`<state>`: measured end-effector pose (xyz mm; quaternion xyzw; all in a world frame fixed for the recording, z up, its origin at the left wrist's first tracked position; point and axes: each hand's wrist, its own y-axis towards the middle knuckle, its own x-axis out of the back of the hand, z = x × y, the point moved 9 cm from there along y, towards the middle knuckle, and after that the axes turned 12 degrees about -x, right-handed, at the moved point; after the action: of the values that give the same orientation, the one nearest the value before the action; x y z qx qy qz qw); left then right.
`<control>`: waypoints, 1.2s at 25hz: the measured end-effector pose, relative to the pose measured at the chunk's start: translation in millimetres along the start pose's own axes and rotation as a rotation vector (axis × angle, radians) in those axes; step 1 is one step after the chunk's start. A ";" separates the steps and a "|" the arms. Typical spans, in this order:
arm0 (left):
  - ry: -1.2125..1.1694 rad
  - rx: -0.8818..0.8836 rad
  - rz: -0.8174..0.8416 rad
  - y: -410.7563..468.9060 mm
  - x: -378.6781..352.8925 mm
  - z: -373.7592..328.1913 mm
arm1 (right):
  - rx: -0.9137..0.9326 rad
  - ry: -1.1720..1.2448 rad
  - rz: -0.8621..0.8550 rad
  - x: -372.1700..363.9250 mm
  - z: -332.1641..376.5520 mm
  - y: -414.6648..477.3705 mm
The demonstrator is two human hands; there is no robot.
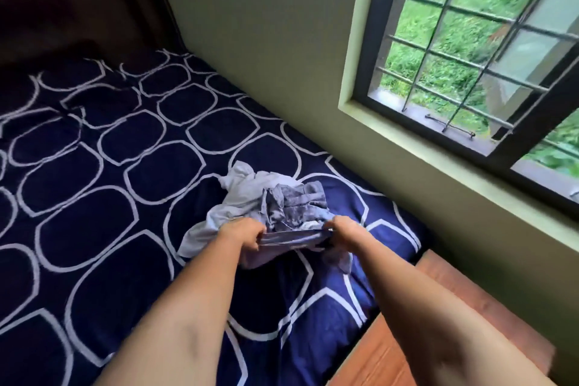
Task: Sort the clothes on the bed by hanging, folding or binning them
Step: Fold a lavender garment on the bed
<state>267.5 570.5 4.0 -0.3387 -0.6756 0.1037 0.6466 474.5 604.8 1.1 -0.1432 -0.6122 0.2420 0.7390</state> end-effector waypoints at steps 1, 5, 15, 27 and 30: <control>-0.004 0.010 -0.056 -12.4 21.7 0.4 | -0.002 -0.038 -0.031 27.4 1.9 -9.5; -0.055 0.057 -0.288 -74.2 107.8 -9.3 | 0.023 -0.115 -0.202 123.0 15.9 -49.7; -0.577 0.076 -0.925 -222.8 206.5 -26.3 | 0.173 0.329 -0.570 266.8 97.7 -200.2; -0.068 -0.028 -0.674 -379.5 146.1 -69.7 | 0.194 0.148 -0.640 227.6 201.6 -387.6; -0.357 -0.061 -0.812 -414.1 118.6 -64.8 | 0.189 -0.058 -0.454 168.5 223.7 -404.6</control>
<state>202.5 311.2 347.8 -0.0415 -0.8576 -0.1218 0.4980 352.8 335.0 394.3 0.0746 -0.6242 0.1301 0.7667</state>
